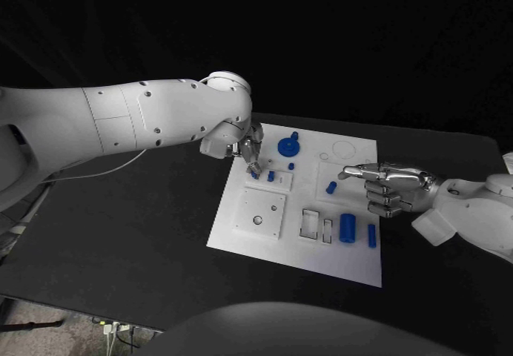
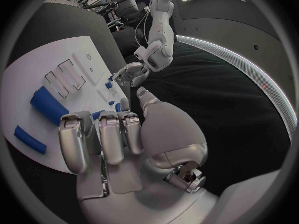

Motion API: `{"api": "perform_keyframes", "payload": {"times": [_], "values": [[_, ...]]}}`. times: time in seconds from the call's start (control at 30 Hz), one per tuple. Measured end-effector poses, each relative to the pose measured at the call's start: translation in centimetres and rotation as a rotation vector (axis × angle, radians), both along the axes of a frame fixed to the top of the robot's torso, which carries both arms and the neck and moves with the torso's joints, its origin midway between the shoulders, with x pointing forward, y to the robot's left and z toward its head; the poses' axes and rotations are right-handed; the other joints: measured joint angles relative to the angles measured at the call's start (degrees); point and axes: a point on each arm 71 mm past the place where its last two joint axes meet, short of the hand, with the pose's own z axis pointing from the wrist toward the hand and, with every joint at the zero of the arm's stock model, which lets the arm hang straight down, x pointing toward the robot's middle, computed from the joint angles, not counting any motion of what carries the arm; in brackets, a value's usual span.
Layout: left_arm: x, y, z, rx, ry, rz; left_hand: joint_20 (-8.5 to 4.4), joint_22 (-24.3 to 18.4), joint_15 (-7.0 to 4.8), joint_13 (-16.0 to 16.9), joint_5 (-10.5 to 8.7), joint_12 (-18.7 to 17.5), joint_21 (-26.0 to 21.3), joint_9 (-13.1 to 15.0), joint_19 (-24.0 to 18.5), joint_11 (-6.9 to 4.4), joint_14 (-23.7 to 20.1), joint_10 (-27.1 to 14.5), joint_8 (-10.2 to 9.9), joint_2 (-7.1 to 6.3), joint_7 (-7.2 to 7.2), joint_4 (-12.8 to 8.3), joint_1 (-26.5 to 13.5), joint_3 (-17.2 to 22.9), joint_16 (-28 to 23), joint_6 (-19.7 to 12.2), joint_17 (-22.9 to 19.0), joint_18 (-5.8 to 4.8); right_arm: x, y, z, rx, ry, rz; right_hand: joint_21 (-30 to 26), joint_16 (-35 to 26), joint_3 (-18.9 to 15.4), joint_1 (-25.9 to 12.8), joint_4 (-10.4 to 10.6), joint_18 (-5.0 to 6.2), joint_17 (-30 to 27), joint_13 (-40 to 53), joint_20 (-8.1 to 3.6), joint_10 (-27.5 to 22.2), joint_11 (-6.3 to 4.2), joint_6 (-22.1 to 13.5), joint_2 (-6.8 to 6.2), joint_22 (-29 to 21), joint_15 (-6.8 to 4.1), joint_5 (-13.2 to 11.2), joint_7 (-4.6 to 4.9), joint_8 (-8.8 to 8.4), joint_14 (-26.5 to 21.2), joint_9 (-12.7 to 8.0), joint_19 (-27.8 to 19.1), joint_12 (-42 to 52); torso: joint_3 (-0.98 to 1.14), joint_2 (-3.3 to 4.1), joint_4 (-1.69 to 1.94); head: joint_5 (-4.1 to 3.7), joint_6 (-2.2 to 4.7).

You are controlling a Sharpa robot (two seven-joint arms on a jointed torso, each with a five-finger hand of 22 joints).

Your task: Assemble the parts on the task board

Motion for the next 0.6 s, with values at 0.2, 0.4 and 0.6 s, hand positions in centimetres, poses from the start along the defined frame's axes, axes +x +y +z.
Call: {"api": "perform_keyframes", "payload": {"times": [0.2, 0.4, 0.6], "values": [[0.04, 0.02, -0.03, 0.0, 0.0, 0.001, 0.0, 0.0, 0.0, 0.0, -0.01, 0.0, 0.0, -0.01, 0.0, 0.0, 0.0, 0.0, -0.01, 0.0, 0.0, 0.0, 0.0, 0.0, 0.0, 0.0, 0.0, 0.0, -0.01, 0.0, -0.01, 0.001, 0.0, 0.0, 0.0, 0.0, 0.0, 0.0, 0.0, 0.0, 0.0, 0.01, 0.0, 0.0, 0.0, 0.0, 0.0, 0.0, 0.0, 0.0, 0.0, 0.0, 0.0, 0.0, 0.0, 0.0, 0.0, 0.0, -0.02, -0.09, 0.0], [0.06, 0.0, -0.08, 0.001, 0.0, 0.001, 0.0, 0.0, 0.0, 0.0, 0.22, 0.0, 0.0, 0.03, 0.0, 0.0, 0.0, 0.0, -0.11, -0.01, 0.01, 0.0, -0.01, 0.0, 0.0, 0.01, 0.0, 0.0, -0.01, -0.01, -0.02, 0.001, 0.0, -0.001, 0.0, 0.0, 0.0, 0.0, 0.0, 0.0, -0.01, 0.02, 0.0, 0.0, 0.0, 0.0, 0.0, 0.0, 0.0, 0.0, 0.0, 0.0, 0.0, 0.0, 0.0, 0.0, 0.0, 0.01, -0.03, -0.18, 0.0], [0.1, -0.08, -0.13, 0.0, 0.0, -0.001, 0.0, 0.0, 0.0, 0.0, 0.22, 0.0, 0.0, 0.08, 0.0, 0.0, 0.0, 0.0, -0.11, -0.02, 0.08, 0.0, -0.02, 0.0, 0.0, 0.08, 0.0, 0.0, -0.02, -0.01, -0.03, 0.002, 0.001, -0.001, 0.0, 0.0, 0.0, 0.0, 0.0, 0.0, -0.01, 0.02, 0.0, 0.0, 0.0, 0.0, 0.0, -0.01, 0.0, 0.0, 0.0, 0.0, 0.0, 0.0, 0.0, 0.0, 0.01, 0.01, -0.02, -0.24, 0.0]]}}
